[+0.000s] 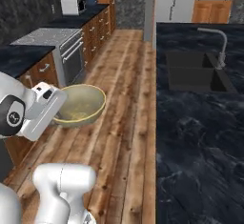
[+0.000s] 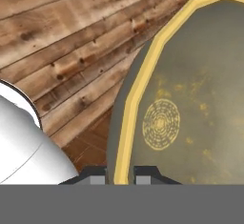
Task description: Pick up the bowls from the cabinet and place each bowl in front of a stool on the dining counter.
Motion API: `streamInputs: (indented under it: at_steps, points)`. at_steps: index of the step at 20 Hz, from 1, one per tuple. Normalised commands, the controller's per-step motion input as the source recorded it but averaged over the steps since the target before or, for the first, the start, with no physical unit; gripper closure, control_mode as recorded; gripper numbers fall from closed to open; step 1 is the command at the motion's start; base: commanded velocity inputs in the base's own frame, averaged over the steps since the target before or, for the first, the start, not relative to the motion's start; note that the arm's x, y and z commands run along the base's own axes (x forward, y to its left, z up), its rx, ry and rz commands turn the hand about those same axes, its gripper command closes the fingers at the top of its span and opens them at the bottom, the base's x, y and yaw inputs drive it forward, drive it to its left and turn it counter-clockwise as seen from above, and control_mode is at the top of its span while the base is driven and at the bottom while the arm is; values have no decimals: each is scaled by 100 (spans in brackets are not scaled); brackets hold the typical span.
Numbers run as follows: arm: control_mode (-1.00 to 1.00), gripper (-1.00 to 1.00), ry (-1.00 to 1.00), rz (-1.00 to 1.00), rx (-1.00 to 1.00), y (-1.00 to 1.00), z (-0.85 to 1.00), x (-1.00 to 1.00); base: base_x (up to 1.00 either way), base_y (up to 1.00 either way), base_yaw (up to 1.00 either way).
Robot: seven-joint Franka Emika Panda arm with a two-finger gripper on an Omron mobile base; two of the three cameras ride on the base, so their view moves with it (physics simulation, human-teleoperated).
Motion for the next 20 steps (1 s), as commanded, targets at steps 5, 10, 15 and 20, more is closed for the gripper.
streamInputs:
  at_steps: [5, 10, 15, 20]
  points:
    - [100, 100, 0, 0, 0, 0, 0, 0, -55, -5, -44]
    - [100, 100, 0, 0, 0, 0, 0, 0, -75, -13, -35]
    - [100, 100, 0, 0, 0, 0, 0, 0, -58, -16, -35]
    - [100, 100, 0, 0, 0, 0, 0, 0, -47, -25, -56]
